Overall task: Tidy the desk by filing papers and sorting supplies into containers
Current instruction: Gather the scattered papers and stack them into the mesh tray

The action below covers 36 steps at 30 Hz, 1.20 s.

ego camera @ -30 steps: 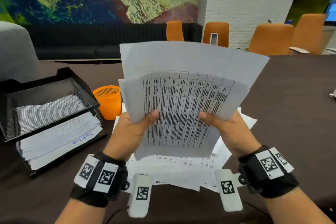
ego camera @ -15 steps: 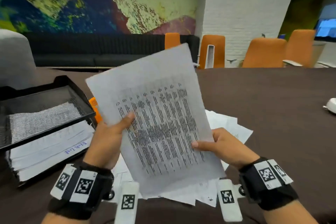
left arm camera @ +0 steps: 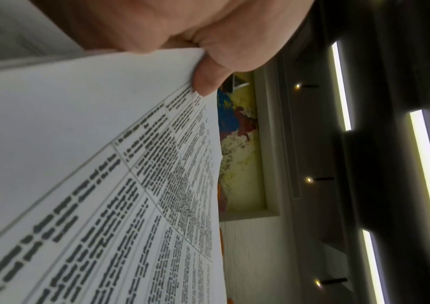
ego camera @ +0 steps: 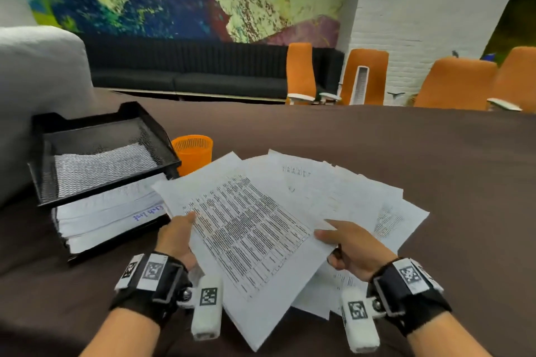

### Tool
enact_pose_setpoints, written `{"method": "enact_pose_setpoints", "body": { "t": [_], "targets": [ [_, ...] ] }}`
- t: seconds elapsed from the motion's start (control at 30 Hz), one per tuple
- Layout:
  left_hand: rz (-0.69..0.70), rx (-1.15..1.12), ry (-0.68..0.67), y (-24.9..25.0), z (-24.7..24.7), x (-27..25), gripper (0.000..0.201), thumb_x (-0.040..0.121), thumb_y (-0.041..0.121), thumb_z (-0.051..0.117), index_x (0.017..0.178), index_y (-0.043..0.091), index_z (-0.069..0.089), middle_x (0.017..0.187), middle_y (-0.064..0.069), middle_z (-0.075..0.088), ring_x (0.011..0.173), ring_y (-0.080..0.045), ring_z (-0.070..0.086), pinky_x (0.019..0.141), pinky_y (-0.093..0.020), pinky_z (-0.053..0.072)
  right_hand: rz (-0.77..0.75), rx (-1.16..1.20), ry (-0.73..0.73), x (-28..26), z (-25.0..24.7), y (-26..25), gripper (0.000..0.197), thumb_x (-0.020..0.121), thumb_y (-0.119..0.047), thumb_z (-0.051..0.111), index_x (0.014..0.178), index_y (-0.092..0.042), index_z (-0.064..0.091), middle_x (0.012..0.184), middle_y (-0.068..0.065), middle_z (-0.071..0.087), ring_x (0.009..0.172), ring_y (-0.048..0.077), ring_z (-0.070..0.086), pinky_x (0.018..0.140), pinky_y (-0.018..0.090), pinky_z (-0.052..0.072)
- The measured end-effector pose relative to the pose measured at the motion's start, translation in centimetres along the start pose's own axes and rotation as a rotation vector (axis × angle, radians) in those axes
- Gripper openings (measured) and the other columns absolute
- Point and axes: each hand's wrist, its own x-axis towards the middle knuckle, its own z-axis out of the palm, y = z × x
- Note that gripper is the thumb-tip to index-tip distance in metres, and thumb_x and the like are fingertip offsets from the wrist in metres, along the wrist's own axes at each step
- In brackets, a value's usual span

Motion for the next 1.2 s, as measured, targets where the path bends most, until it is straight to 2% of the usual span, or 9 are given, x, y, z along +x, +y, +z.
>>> {"method": "enact_pose_setpoints", "body": {
  "t": [0.23,0.37,0.47,0.63,0.77,0.9,0.97,1.07,1.2],
  "targets": [
    [-0.078,-0.124,0.201,-0.2,-9.4,3.8,0.046,0.084,0.023,0.060,0.126,0.005,0.058,0.113,-0.024,0.069,0.099,-0.047,0.067,0.086,-0.074,0.044,0.116,0.151,-0.160,2.5,7.2,1.3,0.028,0.087,-0.012,0.068,0.112,-0.001,0.065,0.091,0.015,0.066,0.042,0.010,0.043,0.038,0.015,0.031],
    [0.003,-0.135,0.203,2.1,-9.8,-1.5,0.037,0.099,0.019,0.048,0.133,0.003,0.050,0.130,-0.022,0.059,0.119,-0.040,0.058,0.099,-0.056,0.046,0.170,0.121,-0.240,2.8,12.7,3.3,0.033,0.084,-0.013,0.071,0.113,0.002,0.065,0.083,0.013,0.068,0.044,0.011,0.042,0.037,0.017,0.029],
    [0.156,-0.163,0.117,3.2,-10.1,-3.2,0.032,0.101,0.027,0.050,0.123,0.006,0.058,0.117,-0.014,0.065,0.100,-0.029,0.065,0.091,-0.046,0.049,0.151,0.142,-0.214,2.7,15.7,3.9,0.017,0.094,-0.003,0.059,0.110,-0.002,0.064,0.064,0.002,0.066,0.039,0.007,0.040,0.040,0.017,0.033],
    [0.223,-0.242,-0.064,3.7,-11.3,-3.4,0.052,0.103,0.047,0.032,0.138,0.014,0.052,0.128,-0.010,0.065,0.120,-0.027,0.060,0.092,-0.042,0.048,0.203,0.267,-0.165,3.2,19.8,2.7,0.009,0.091,0.002,0.052,0.095,-0.002,0.059,0.077,0.014,0.065,0.041,0.014,0.046,0.042,0.022,0.036],
    [0.285,-0.353,0.004,4.3,-12.7,-2.9,0.060,0.098,0.059,0.035,0.137,0.018,0.055,0.135,-0.010,0.061,0.125,-0.031,0.057,0.106,-0.051,0.041,0.210,0.345,-0.133,4.5,23.4,1.0,0.019,0.084,0.005,0.041,0.097,-0.003,0.052,0.075,0.013,0.056,0.039,0.017,0.044,0.037,0.019,0.031],
    [0.170,-0.362,0.130,4.0,-14.0,-2.2,0.086,0.082,0.082,0.033,0.137,0.020,0.054,0.134,-0.011,0.060,0.120,-0.035,0.058,0.101,-0.055,0.044,0.175,0.370,-0.152,7.0,27.7,-0.8,0.017,0.083,0.004,0.035,0.087,-0.007,0.047,0.077,0.012,0.054,0.037,0.016,0.044,0.038,0.018,0.032],
    [0.148,-0.406,0.191,3.5,-14.5,-1.7,0.092,0.084,0.082,0.025,0.145,0.015,0.043,0.134,-0.013,0.057,0.116,-0.036,0.057,0.093,-0.053,0.047,0.155,0.418,-0.204,8.3,29.5,-2.0,0.015,0.090,0.004,0.035,0.093,-0.005,0.047,0.085,0.014,0.058,0.044,0.020,0.055,0.037,0.020,0.038],
    [0.122,-0.441,0.225,2.7,-14.7,-1.3,0.090,0.089,0.077,0.020,0.152,0.012,0.028,0.137,-0.016,0.053,0.110,-0.037,0.057,0.092,-0.052,0.045,0.164,0.426,-0.335,9.3,30.6,-2.9,0.009,0.102,-0.011,0.045,0.106,-0.004,0.050,0.108,0.022,0.062,0.079,0.031,0.069,0.048,0.023,0.055],
    [0.088,-0.369,0.205,2.4,-14.3,-1.3,0.077,0.095,0.068,0.025,0.146,0.011,0.036,0.118,-0.012,0.062,0.102,-0.034,0.062,0.088,-0.046,0.048,0.191,0.259,-0.295,9.3,28.3,-1.7,0.019,0.101,-0.017,0.051,0.117,-0.008,0.047,0.120,0.022,0.061,0.088,0.029,0.070,0.060,0.025,0.058]
  ]
}}
